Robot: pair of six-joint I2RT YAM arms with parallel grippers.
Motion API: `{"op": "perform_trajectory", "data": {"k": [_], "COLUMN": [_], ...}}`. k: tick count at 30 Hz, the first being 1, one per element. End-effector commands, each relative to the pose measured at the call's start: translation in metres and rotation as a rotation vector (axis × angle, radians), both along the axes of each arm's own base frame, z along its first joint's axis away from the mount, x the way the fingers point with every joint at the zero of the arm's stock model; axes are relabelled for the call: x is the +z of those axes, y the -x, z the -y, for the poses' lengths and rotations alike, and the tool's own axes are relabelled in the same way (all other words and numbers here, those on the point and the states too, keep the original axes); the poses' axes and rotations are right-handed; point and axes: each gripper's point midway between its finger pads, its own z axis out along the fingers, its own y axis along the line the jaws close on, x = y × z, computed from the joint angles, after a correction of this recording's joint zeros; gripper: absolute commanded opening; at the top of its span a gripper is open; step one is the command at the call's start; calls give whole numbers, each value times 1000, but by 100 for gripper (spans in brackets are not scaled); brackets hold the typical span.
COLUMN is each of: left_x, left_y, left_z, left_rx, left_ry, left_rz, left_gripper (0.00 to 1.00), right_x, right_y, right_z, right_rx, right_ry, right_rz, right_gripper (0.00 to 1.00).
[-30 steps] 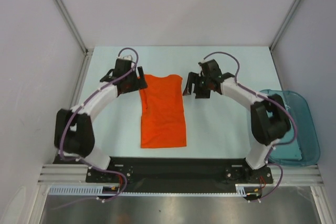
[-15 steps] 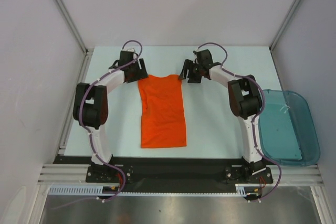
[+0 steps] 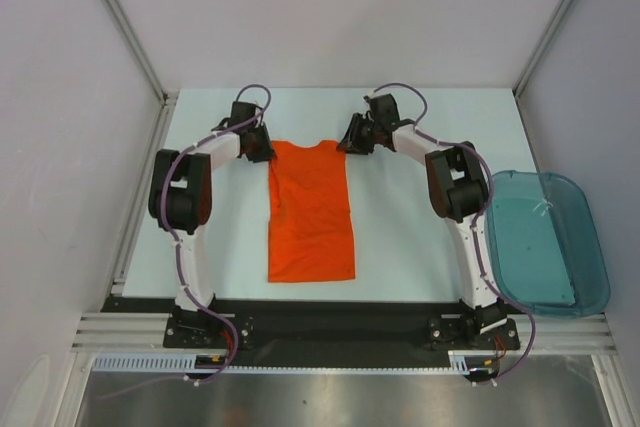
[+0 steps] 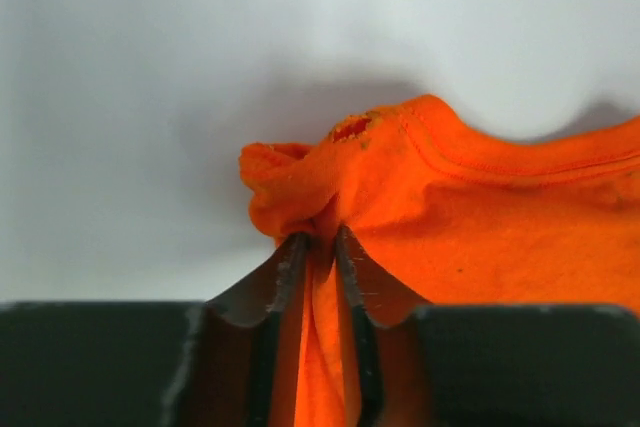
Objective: Fold and stack the t-shirts
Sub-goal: Flatten the tshirt out
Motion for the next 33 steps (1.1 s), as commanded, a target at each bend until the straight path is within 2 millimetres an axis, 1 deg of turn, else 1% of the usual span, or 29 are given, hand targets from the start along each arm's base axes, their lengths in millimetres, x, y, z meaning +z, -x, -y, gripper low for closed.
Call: {"op": "perform_trajectory", "data": {"k": [1, 2, 3, 4, 5, 6, 7, 8, 9, 10, 11, 12, 13, 15, 16, 17, 18, 19, 20, 22, 23, 25, 26, 28, 29, 30, 31, 32, 33], "left_x": [20, 24, 33, 41, 47, 83, 103, 126, 182, 213, 238, 301, 326, 384, 425, 456, 479, 516, 537, 569, 590, 603, 613, 617, 610, 606, 597, 565, 544], "left_y": [-26, -28, -35, -40, -43, -57, -62, -63, -67, -65, -58, -46, -38, -14, 9, 29, 47, 80, 97, 128, 154, 178, 199, 214, 216, 224, 227, 228, 228], "left_z": [-4, -5, -10, -13, -17, -17, -19, -23, -26, -29, -32, -37, -41, -53, -61, -67, -70, -78, -80, -73, -71, -65, -58, -43, -25, -13, -1, 25, 37], "left_rx": [-8, -11, -3, -7, -6, -10, -10, -2, 3, -6, -9, -17, -11, 8, 35, 53, 73, 116, 126, 95, 84, 59, 14, -38, -104, -137, -173, -238, -255], "left_ry": [56, 67, 66, 60, 68, 83, 85, 81, 75, 53, 32, -10, -30, -84, -110, -117, -108, -104, -92, -47, -26, 18, 52, 140, 200, 264, 306, 380, 403], "left_rz": [70, 77, 101, 121, 120, 194, 233, 268, 372, 430, 461, 592, 643, 741, 820, 893, 954, 1045, 1094, 1175, 1242, 1287, 1332, 1353, 1338, 1327, 1311, 1254, 1214], "left_gripper": [21, 13, 10, 3, 0, 0, 0, 0, 0, 0, 0, 0, 0, 0, 0, 0, 0, 0, 0, 0, 0, 0, 0, 0, 0, 0, 0, 0, 0], "right_x": [7, 12, 26, 33, 42, 52, 83, 104, 122, 164, 186, 208, 249, 293, 315, 350, 374, 394, 424, 454, 474, 486, 491, 494, 489, 478, 454, 437, 387], "right_y": [-8, -11, -19, -24, -28, -32, -45, -48, -51, -55, -51, -47, -41, -29, -21, -9, 1, 9, 23, 39, 50, 60, 67, 71, 70, 71, 73, 71, 76], "right_z": [-10, -12, -15, -17, -19, -21, -29, -38, -44, -53, -61, -71, -76, -88, -91, -89, -93, -92, -88, -87, -80, -73, -66, -53, -46, -38, -30, -13, -1], "right_rx": [-23, -32, -30, -31, -28, -39, -40, -34, -47, -41, -35, -38, -35, -25, -25, -17, -13, -15, -13, -9, -6, -8, -9, -22, -31, -29, -34, -47, -50], "right_ry": [-26, -44, -61, -67, -69, -67, -99, -123, -152, -198, -225, -257, -302, -378, -423, -462, -492, -513, -543, -590, -619, -614, -596, -551, -521, -473, -424, -384, -319], "right_rz": [11, 8, 26, 37, 49, 43, 105, 137, 151, 226, 257, 286, 348, 412, 421, 471, 518, 550, 602, 643, 662, 673, 680, 703, 694, 677, 621, 586, 487], "right_gripper": [28, 23, 17, 4, 0, 0, 0, 0, 0, 0, 0, 0, 0, 0, 0, 0, 0, 0, 0, 0, 0, 0, 0, 0, 0, 0, 2, 4, 13]}}
